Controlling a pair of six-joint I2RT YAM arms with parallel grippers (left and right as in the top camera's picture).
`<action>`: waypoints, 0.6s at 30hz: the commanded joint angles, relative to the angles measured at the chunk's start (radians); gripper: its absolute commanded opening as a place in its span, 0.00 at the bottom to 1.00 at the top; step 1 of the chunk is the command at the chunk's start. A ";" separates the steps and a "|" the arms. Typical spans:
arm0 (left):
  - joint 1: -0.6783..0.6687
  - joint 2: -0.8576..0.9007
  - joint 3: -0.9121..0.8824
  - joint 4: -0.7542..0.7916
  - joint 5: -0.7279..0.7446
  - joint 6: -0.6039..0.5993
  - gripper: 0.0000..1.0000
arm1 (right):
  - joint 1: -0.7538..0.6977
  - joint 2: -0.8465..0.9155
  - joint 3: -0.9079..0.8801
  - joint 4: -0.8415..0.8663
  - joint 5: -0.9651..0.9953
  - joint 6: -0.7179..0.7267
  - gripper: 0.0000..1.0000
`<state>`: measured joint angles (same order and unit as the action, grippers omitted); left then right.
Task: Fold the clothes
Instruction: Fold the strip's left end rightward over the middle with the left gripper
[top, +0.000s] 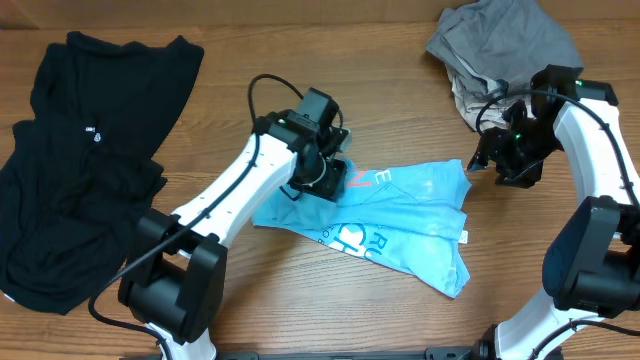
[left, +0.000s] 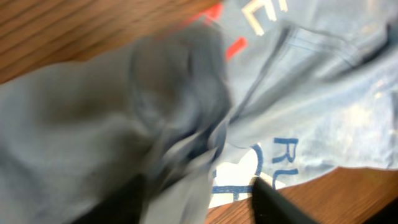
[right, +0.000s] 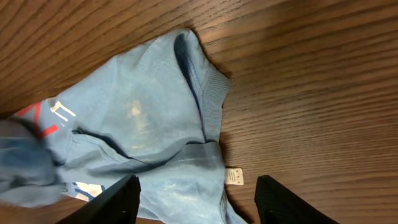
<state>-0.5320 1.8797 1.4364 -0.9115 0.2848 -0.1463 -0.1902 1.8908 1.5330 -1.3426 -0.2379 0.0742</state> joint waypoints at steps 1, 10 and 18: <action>-0.027 0.003 0.021 0.000 0.008 0.012 0.77 | -0.006 -0.029 0.022 0.004 -0.011 -0.004 0.64; -0.037 0.003 0.021 -0.027 -0.076 0.011 0.94 | -0.005 -0.029 0.020 -0.013 -0.011 -0.004 0.64; 0.030 0.003 0.067 -0.088 -0.225 0.010 0.98 | 0.001 -0.029 -0.141 0.010 -0.079 -0.007 0.64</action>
<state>-0.5510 1.8797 1.4448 -0.9829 0.1310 -0.1471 -0.1898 1.8874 1.4715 -1.3495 -0.2707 0.0738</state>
